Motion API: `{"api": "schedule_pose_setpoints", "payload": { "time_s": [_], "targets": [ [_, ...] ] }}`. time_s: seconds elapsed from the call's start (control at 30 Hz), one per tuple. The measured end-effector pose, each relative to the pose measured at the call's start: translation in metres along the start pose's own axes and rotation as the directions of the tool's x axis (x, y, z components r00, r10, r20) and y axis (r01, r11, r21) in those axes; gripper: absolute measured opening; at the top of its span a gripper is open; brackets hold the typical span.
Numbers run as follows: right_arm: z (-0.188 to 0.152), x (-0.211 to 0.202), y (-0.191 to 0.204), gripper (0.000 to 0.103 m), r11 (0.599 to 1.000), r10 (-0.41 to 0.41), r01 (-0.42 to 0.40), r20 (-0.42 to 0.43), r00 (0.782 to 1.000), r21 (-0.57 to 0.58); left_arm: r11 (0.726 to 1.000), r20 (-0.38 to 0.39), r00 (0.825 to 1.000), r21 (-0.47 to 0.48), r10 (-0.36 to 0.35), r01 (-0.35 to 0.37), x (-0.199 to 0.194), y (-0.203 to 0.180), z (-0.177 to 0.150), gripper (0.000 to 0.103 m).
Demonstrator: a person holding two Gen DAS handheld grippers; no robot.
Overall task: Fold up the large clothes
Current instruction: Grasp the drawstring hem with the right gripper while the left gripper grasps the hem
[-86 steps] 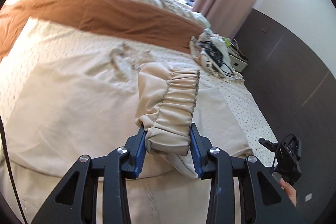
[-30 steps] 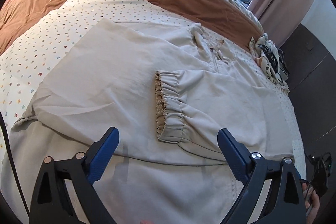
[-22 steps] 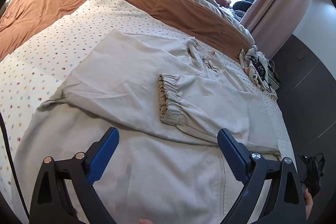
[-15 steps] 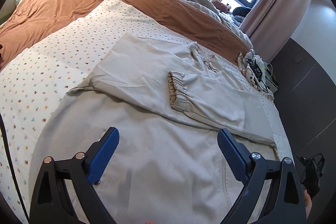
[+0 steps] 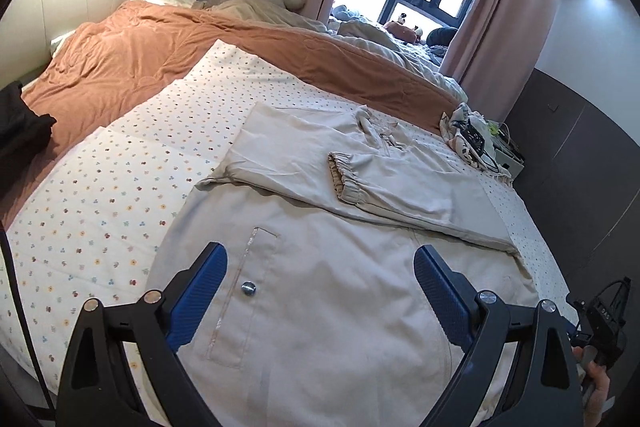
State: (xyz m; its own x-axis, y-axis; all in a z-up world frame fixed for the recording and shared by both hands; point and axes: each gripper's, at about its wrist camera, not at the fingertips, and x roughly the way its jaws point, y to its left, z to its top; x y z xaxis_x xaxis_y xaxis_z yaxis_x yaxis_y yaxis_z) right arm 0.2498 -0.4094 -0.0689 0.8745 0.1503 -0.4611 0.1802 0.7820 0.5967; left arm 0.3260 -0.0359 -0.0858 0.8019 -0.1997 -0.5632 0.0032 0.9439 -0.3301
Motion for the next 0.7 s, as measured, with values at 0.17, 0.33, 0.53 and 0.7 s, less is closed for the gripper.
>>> {"api": "schedule_pose_setpoints", "payload": {
  "time_s": [0.17, 0.33, 0.53, 0.7],
  "targets": [
    [-0.023, -0.048, 0.0, 0.083, 0.992, -0.011, 0.015, 0.036, 0.999, -0.122, 1.0, 0.023, 1.0, 0.023, -0.016, 0.016, -0.034, 0.007, -0.011, 0.096],
    [-0.042, -0.083, -0.011, 0.093, 0.99, -0.012, 0.017, 0.036, 0.999, -0.139, 0.998, 0.04, 0.998, 0.035, -0.05, 0.049, -0.066, 0.011, -0.023, 0.1],
    [-0.054, -0.123, -0.02, 0.103, 0.985, -0.01, 0.022, 0.068, 0.998, -0.173, 0.997, 0.059, 0.997, 0.05, -0.059, 0.056, -0.099, 0.019, -0.038, 0.103],
    [-0.065, -0.145, -0.029, 0.103, 0.984, -0.003, 0.022, 0.104, 0.995, -0.178, 0.998, 0.072, 0.996, 0.044, -0.054, 0.051, -0.121, 0.032, -0.055, 0.103]
  ]
}}
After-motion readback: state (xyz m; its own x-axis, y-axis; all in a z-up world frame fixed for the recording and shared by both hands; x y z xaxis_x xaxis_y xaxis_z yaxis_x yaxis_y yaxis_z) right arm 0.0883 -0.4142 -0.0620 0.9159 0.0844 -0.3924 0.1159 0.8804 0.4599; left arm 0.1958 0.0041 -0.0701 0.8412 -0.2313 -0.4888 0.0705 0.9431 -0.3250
